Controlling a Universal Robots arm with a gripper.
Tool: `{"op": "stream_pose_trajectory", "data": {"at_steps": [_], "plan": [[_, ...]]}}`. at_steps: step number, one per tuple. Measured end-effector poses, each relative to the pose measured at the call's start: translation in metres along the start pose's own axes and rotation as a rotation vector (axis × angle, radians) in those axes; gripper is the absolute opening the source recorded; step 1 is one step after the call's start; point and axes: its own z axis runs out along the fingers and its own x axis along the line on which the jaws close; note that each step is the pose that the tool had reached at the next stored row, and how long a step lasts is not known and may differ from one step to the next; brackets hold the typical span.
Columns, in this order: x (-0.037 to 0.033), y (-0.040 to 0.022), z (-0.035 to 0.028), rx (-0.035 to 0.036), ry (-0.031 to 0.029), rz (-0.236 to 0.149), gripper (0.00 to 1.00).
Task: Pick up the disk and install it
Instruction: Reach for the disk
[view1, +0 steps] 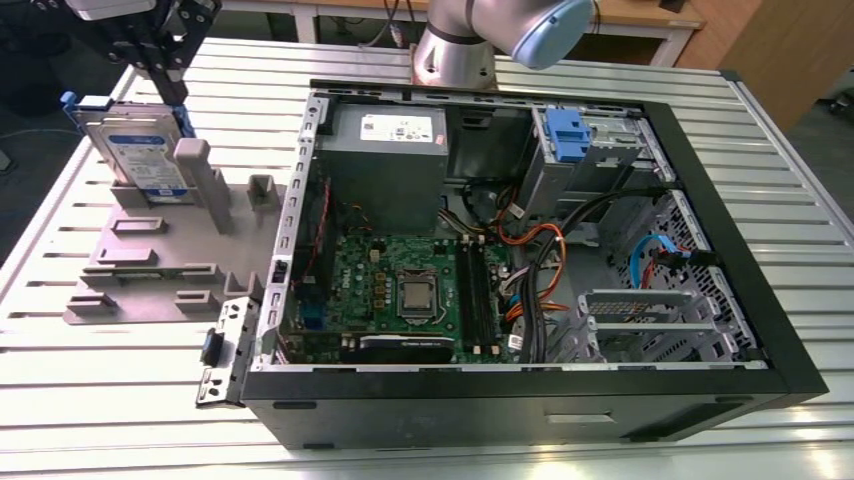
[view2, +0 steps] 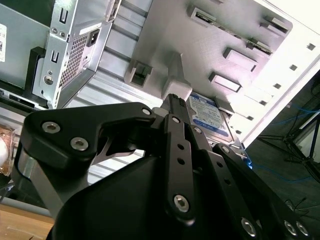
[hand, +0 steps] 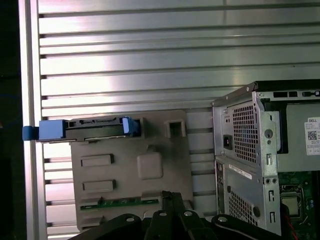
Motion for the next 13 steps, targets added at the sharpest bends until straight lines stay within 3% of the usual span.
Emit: {"op": "stream_pose_trajectory", "data": {"at_steps": [13], "plan": [[0.0064, -0.0005, 0.0007, -0.0001, -0.0001, 0.0, 0.11]]}}
